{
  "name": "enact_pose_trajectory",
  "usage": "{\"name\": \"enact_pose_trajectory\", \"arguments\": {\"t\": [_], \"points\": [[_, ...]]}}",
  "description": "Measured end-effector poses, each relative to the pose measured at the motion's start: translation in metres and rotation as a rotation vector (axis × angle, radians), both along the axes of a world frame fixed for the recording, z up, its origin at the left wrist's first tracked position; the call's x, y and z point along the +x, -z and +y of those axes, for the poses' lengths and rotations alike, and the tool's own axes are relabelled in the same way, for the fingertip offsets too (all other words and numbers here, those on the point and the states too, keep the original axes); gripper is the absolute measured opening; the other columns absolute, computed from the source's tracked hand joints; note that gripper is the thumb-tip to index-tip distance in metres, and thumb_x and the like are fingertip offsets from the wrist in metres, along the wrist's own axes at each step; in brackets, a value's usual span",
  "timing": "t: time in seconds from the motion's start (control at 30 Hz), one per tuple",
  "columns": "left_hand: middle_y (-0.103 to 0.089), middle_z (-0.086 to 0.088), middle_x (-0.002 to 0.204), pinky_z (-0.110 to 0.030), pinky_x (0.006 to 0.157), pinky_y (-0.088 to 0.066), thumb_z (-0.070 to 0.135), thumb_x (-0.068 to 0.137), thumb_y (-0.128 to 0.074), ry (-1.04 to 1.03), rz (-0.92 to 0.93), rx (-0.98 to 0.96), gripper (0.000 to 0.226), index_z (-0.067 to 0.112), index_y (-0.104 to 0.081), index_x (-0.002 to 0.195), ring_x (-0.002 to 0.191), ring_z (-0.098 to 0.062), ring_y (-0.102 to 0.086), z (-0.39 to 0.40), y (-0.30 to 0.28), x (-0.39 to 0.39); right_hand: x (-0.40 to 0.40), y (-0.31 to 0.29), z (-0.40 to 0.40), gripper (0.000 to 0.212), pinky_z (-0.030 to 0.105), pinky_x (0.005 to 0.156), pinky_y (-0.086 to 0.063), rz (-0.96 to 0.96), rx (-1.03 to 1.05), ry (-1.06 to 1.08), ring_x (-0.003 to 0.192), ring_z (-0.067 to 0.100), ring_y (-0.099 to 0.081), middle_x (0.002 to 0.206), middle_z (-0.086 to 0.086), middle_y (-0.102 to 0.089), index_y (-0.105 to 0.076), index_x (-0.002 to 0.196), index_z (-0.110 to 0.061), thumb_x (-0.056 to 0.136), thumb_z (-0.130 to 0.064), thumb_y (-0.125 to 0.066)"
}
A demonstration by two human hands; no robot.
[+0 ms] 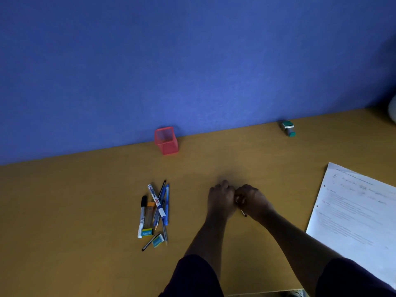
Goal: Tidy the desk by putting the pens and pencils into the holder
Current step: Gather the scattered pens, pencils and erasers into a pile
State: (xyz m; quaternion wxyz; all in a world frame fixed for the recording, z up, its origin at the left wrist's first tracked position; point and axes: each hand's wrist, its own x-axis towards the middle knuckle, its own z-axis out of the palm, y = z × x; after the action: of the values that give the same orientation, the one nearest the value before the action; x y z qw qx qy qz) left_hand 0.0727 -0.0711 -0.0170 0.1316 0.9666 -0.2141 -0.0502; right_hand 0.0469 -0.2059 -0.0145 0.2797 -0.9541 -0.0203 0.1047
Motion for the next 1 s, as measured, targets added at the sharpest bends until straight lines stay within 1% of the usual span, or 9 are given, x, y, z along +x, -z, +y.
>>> {"name": "enact_pose_trajectory", "arguments": {"t": [0.07, 0.1, 0.3, 0.4, 0.57, 0.63, 0.7, 0.77, 1.0], "points": [[-0.058, -0.009, 0.106, -0.04, 0.076, -0.048, 0.028, 0.087, -0.06, -0.071, 0.024, -0.02, 0.021, 0.013, -0.068, 0.099, 0.085, -0.032, -0.063, 0.011, -0.002, -0.002, 0.004, 0.007, 0.011, 0.016, 0.023, 0.068, -0.049, -0.002, 0.04, 0.01, 0.081, 0.018, -0.067, 0.091, 0.004, -0.067, -0.07, 0.09, -0.016, 0.076, -0.019, -0.077], [-0.057, -0.009, 0.107, -0.04, 0.076, -0.048, 0.031, 0.086, -0.061, -0.107, 0.037, -0.024, 0.022, 0.013, -0.067, 0.099, 0.085, -0.033, -0.063, 0.017, -0.002, -0.003, 0.006, 0.009, 0.018, 0.017, 0.026, 0.072, -0.049, -0.002, 0.055, -0.005, 0.085, 0.021, -0.067, 0.096, 0.006, -0.067, -0.07, 0.094, -0.014, 0.078, -0.019, -0.074], [-0.053, -0.008, 0.115, -0.04, 0.081, -0.049, 0.035, 0.086, -0.064, -0.29, 0.074, -0.01, 0.026, 0.018, -0.061, 0.106, 0.091, -0.029, -0.062, 0.054, -0.001, -0.008, 0.012, 0.008, 0.06, 0.021, 0.029, 0.079, -0.05, 0.011, 0.095, -0.073, 0.092, 0.023, -0.067, 0.101, 0.007, -0.067, -0.069, 0.099, -0.014, 0.078, -0.015, -0.07], [-0.059, -0.007, 0.107, -0.039, 0.08, -0.048, 0.037, 0.089, -0.06, -0.362, 0.079, -0.01, 0.023, 0.019, -0.061, 0.103, 0.093, -0.028, -0.062, 0.074, -0.001, -0.009, 0.014, 0.009, 0.08, 0.02, 0.034, 0.08, -0.052, 0.006, 0.127, -0.074, 0.091, 0.027, -0.067, 0.1, 0.01, -0.067, -0.07, 0.097, -0.012, 0.078, -0.013, -0.07], [-0.065, -0.005, 0.094, -0.038, 0.073, -0.051, 0.033, 0.092, -0.058, -0.428, 0.073, -0.036, 0.016, 0.018, -0.063, 0.095, 0.086, -0.026, -0.065, 0.097, 0.0, -0.007, 0.018, 0.017, 0.108, 0.015, 0.039, 0.077, -0.051, -0.035, 0.165, -0.09, 0.091, 0.034, -0.066, 0.099, 0.016, -0.067, -0.066, 0.097, -0.004, 0.084, -0.009, -0.063], [-0.065, -0.005, 0.095, -0.038, 0.072, -0.052, 0.029, 0.093, -0.057, -0.422, 0.07, -0.045, 0.012, 0.019, -0.064, 0.095, 0.086, -0.025, -0.065, 0.104, 0.001, -0.006, 0.019, 0.021, 0.117, 0.014, 0.037, 0.074, -0.051, -0.062, 0.158, -0.1, 0.09, 0.034, -0.067, 0.096, 0.017, -0.068, -0.066, 0.098, -0.001, 0.087, -0.008, -0.062], [-0.066, -0.007, 0.096, -0.038, 0.072, -0.053, 0.026, 0.091, -0.056, -0.403, 0.072, -0.026, 0.012, 0.017, -0.065, 0.095, 0.087, -0.029, -0.066, 0.112, 0.001, -0.002, 0.019, 0.023, 0.123, 0.014, 0.036, 0.073, -0.05, -0.08, 0.182, -0.07, 0.089, 0.034, -0.068, 0.095, 0.016, -0.07, -0.068, 0.097, -0.001, 0.086, -0.01, -0.066], [-0.064, -0.01, 0.099, -0.039, 0.072, -0.052, 0.024, 0.088, -0.058, -0.379, 0.074, 0.006, 0.013, 0.016, -0.065, 0.095, 0.088, -0.032, -0.065, 0.121, 0.002, 0.001, 0.02, 0.024, 0.13, 0.016, 0.038, 0.076, -0.051, -0.086, 0.209, -0.044, 0.089, 0.033, -0.068, 0.095, 0.016, -0.071, -0.069, 0.096, -0.002, 0.084, -0.013, -0.07], [-0.06, -0.006, 0.105, -0.035, 0.065, -0.049, 0.023, 0.089, -0.063, -0.391, 0.07, 0.04, 0.012, 0.017, -0.066, 0.099, 0.088, -0.027, -0.065, 0.138, 0.005, 0.005, 0.022, 0.028, 0.149, 0.015, 0.037, 0.071, -0.052, -0.07, 0.208, -0.03, 0.086, 0.033, -0.069, 0.092, 0.014, -0.072, -0.069, 0.095, -0.006, 0.085, -0.017, -0.067]]}}
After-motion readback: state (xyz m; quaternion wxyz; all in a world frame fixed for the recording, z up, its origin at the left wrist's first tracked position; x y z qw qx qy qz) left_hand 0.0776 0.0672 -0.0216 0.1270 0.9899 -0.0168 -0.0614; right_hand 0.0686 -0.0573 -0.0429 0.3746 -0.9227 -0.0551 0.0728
